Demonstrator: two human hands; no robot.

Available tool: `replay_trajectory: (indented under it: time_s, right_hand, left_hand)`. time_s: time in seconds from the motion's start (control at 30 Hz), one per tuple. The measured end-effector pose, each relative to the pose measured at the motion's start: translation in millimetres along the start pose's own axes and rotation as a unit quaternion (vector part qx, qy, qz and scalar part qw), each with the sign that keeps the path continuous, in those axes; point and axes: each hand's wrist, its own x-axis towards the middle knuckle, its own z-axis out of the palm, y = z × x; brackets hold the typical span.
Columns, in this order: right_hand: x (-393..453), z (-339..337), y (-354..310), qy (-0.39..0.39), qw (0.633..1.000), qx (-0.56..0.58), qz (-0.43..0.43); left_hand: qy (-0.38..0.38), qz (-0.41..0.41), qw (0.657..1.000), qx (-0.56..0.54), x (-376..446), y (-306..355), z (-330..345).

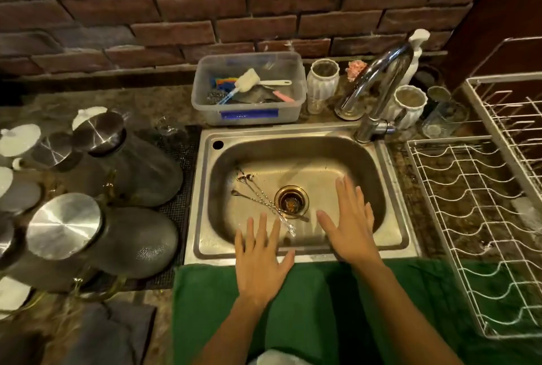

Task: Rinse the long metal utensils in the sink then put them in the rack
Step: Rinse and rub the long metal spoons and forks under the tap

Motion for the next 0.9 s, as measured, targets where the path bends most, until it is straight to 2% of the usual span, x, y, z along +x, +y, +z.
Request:
replay_trajectory:
  time_s: [0.1,0.2,0.33,0.53,0.7,0.9]
  right_hand:
    - [12.8,-3.4,7.0,0.003,1.000,0.006,0.014]
    - [34.5,-15.3,13.5,0.046,0.991,0.116,0.039]
    - [86.1,-53.2,18.1,0.136,0.947,0.280,0.079]
    - [181.7,-93.1,52.3,0.229,0.884,0.356,0.197]
    - [236.4,-100.6,84.4,0.237,0.858,0.367,0.271]
    - [256.8,-100.0,86.0,0.257,0.881,0.301,0.260]
  left_hand:
    - [-0.005,-0.002,1.000,0.013,2.8,-1.9,2.6]
    - [0.000,-0.003,1.000,0.020,4.0,-3.2,8.8]
    - [-0.012,-0.010,1.000,0.025,3.9,-4.6,9.8]
    - [-0.028,-0.017,0.999,0.026,2.7,-1.4,5.7]
    - [-0.036,-0.016,0.999,0.033,4.0,-2.0,5.7]
    - [-0.042,-0.019,0.998,0.038,4.8,-2.4,4.7]
